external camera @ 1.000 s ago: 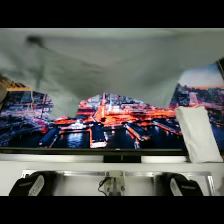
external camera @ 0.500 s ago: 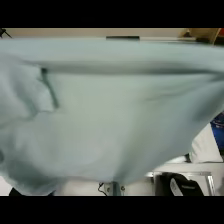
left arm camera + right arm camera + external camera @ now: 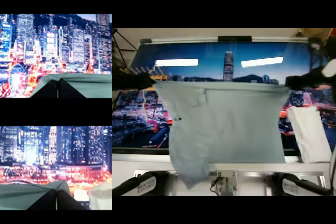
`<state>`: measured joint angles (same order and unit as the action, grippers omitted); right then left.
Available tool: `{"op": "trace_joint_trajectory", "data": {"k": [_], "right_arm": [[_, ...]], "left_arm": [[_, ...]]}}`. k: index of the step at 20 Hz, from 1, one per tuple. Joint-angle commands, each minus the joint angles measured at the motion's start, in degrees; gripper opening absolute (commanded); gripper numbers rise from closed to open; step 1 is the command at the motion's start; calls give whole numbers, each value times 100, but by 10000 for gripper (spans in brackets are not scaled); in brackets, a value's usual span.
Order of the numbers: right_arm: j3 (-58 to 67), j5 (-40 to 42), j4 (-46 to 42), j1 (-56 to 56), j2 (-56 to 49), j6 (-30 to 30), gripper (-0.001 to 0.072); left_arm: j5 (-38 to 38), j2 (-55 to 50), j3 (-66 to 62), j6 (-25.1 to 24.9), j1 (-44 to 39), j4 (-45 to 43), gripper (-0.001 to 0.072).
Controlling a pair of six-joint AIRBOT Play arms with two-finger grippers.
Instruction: Fold the shirts.
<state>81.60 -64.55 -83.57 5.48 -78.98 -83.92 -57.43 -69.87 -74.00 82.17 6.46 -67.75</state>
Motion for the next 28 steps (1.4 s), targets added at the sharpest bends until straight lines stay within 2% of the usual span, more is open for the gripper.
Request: {"op": "trace_joint_trajectory", "data": {"k": [1,5,8,10,14,17,19,22,27,28], "right_arm": [[-83,1587,396,-98,-1224,-387,68],[-85,3027,586,-83,-1609,-396,68],[-85,3279,761,-83,-1703,-398,68],[-85,2778,774,-72,-1720,-396,68],[-85,542,715,98,-1552,-210,68],[-87,-822,485,238,-1587,-13,68],[-92,-1078,487,262,-1694,-11,68],[-92,-1029,551,262,-1847,-118,68],[-92,-855,505,264,-1919,-120,79],[-90,-831,518,262,-1917,-118,209]], "left_arm": [[1016,-1646,-321,-48,-175,94,32],[1370,-2828,-1410,-48,-214,595,33],[1445,-3058,-1502,-52,-271,1099,32],[966,-3012,-1502,-48,-289,922,31],[-1152,-2667,-1445,-55,-348,-118,31],[-1633,-2446,-1023,-48,-417,-341,31],[-1661,-2428,-669,-46,-428,-321,31],[-1563,-2428,-173,105,-382,-317,31],[-1419,-2476,-129,107,-402,-214,34],[-1447,-2500,-129,105,-396,-50,70]]}}
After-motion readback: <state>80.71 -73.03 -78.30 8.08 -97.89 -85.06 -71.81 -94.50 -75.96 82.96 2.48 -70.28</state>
